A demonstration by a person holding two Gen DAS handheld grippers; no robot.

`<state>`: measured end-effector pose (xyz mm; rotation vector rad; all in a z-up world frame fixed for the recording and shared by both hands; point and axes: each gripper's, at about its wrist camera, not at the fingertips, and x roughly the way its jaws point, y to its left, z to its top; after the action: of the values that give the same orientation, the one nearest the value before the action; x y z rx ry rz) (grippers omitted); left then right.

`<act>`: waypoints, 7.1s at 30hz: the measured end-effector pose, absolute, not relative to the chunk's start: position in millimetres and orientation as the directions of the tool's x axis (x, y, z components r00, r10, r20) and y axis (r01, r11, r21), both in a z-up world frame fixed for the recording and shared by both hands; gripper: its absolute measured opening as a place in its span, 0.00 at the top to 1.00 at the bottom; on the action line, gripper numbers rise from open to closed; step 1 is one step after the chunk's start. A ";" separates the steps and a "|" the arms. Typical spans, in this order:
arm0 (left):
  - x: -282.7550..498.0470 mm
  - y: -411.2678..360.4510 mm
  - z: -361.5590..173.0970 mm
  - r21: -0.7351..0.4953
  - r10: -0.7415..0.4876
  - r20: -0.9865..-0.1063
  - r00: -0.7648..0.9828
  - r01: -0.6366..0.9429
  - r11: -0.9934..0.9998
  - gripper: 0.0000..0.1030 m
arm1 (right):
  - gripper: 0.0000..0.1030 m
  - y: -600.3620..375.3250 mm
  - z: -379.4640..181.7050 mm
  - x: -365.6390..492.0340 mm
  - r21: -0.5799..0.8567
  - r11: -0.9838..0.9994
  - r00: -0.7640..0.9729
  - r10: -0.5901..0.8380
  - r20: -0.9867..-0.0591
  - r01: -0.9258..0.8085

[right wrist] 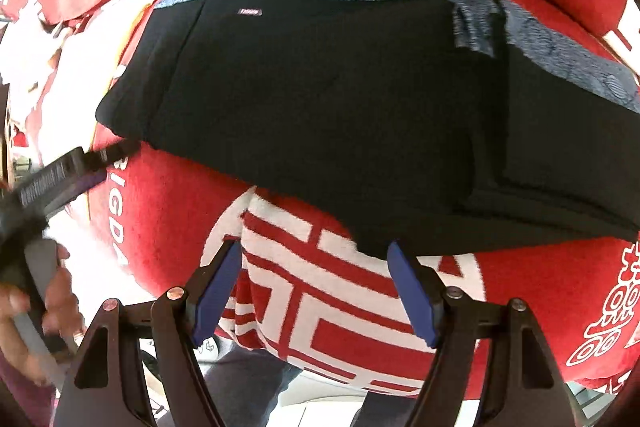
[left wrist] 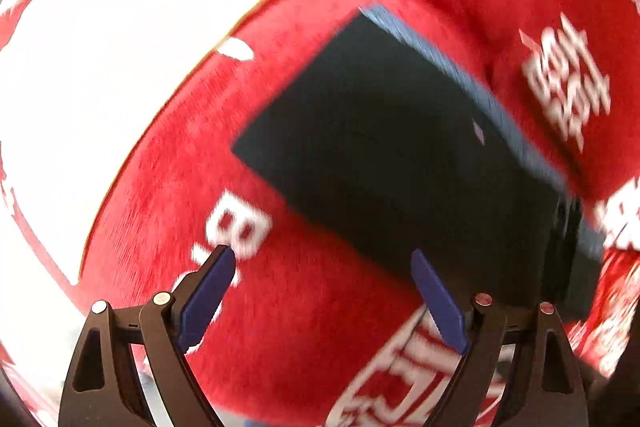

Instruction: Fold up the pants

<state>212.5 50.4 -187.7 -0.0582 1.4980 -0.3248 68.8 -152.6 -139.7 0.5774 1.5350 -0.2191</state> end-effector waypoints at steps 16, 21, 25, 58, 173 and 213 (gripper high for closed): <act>247.3 61.5 -217.8 -0.647 -0.647 -0.762 0.020 -0.054 0.761 0.12 | 0.23 -155.1 -132.2 88.1 0.247 0.857 0.107 0.223 -0.969 0.453; 249.7 50.2 -231.8 -0.594 -0.594 -0.804 0.009 -0.024 0.804 0.12 | 0.23 -167.4 -121.0 117.4 0.263 0.867 0.162 0.213 -0.963 0.424; 247.9 49.6 -228.0 -0.572 -0.572 -0.820 0.029 -0.002 0.820 0.14 | 0.23 -179.7 -119.1 148.8 0.298 0.866 0.188 0.240 -0.952 0.402; 252.0 65.8 -231.8 -0.610 -0.605 -0.791 0.091 -0.051 0.791 0.24 | 0.50 -134.0 -188.0 322.1 0.463 0.873 0.159 0.441 -0.883 0.152; 18.5 -264.9 -119.9 -0.072 -0.232 -0.966 0.113 0.745 0.663 0.22 | 0.68 -422.2 -160.0 -41.2 0.567 0.674 0.350 0.446 -0.824 0.474; 31.6 -251.2 -175.5 0.127 0.060 -0.988 0.139 0.542 0.831 0.02 | 0.65 -385.8 -146.1 -62.8 0.479 0.768 0.254 0.407 -0.878 0.426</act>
<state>31.6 -251.2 -175.5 0.5254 1.4033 -0.3726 -62.8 -385.8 -146.1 0.7550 1.3528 -0.0149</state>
